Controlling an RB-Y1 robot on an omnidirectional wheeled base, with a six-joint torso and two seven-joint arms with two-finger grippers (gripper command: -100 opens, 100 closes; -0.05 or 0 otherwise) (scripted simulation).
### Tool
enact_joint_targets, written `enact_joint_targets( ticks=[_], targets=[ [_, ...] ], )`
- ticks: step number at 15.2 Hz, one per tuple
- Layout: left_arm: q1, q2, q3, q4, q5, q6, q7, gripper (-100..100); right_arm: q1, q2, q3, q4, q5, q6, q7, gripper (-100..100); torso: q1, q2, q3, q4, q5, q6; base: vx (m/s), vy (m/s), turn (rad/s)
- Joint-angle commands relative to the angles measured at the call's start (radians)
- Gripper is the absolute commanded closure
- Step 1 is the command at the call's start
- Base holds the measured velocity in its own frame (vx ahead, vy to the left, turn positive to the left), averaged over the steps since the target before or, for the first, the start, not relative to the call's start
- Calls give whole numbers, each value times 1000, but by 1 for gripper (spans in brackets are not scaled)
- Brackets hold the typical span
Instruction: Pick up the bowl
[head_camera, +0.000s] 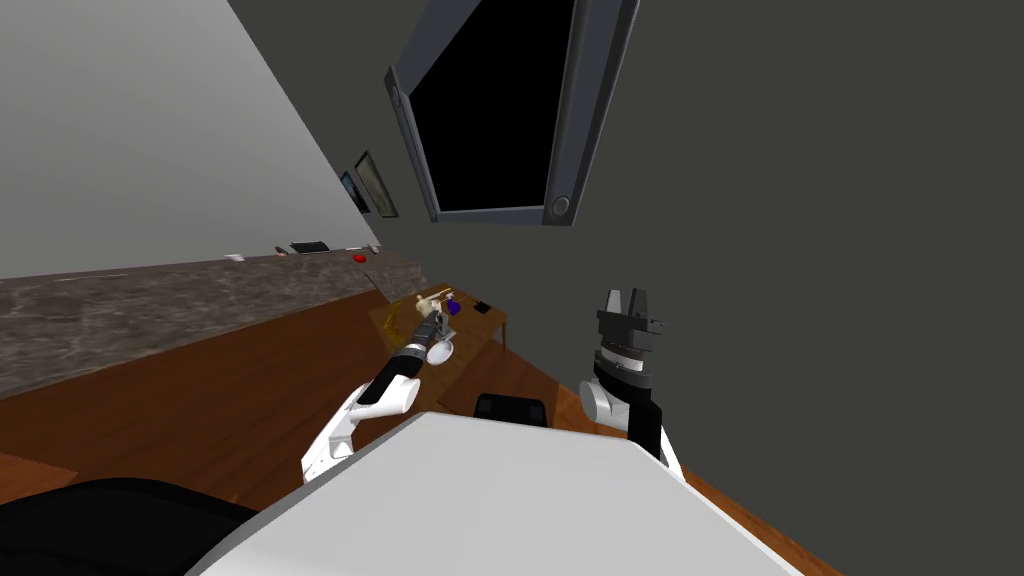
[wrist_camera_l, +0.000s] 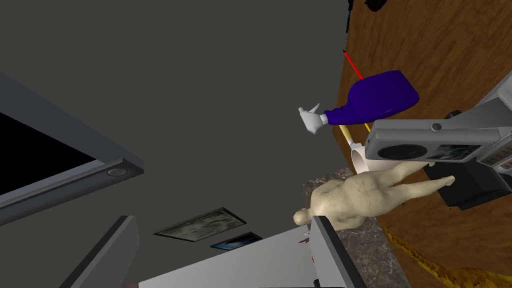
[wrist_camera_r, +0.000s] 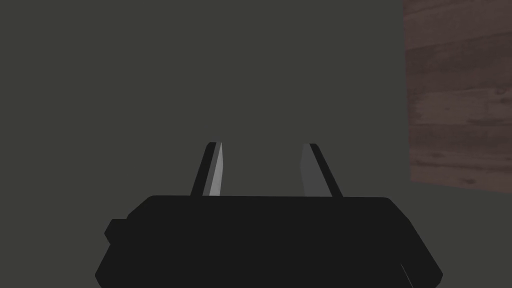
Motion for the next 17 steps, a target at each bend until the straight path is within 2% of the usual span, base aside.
enact_joint_targets(
  ticks=[1,6,7,10,11,12,14,15,16,17],
  targets=[
    [0,-3,14,22,11,50,-2,-100,0,0,0,0,0,0,0,0,0,0,0,0,0,0,-4,31,-96],
    [3,-5,41,59,33,156,-2,-100,0,0,0,0,0,0,0,0,1,0,0,0,0,0,-2,40,-134],
    [3,-5,41,59,33,158,-2,-100,0,0,0,0,0,0,0,0,1,0,0,0,0,0,-2,32,-34],
    [7,-10,67,97,56,241,-3,-100,0,0,0,0,0,0,0,0,0,0,0,0,0,0,0,33,-127],
    [7,-10,67,97,56,253,-3,-100,0,0,0,0,0,0,0,0,0,0,0,0,0,0,-3,39,-136],
    [9,-14,81,115,68,278,-3,-100,0,0,0,0,0,0,0,0,0,0,0,0,0,0,-3,37,-142],
    [9,-14,81,115,68,301,-3,-100,0,0,0,0,0,0,0,0,0,0,0,0,0,0,-2,33,-74],
    [11,-18,94,133,79,328,-3,-100,0,0,0,0,0,0,0,0,0,0,0,0,0,0,-5,29,-129],
    [11,-18,94,133,79,348,-3,-100,0,0,0,0,0,0,0,0,0,0,0,0,0,0,-7,31,-133],
    [11,-18,94,133,79,348,-3,-100,0,0,0,0,0,0,0,0,0,0,0,0,0,0,-3,25,-29]
  ],
)
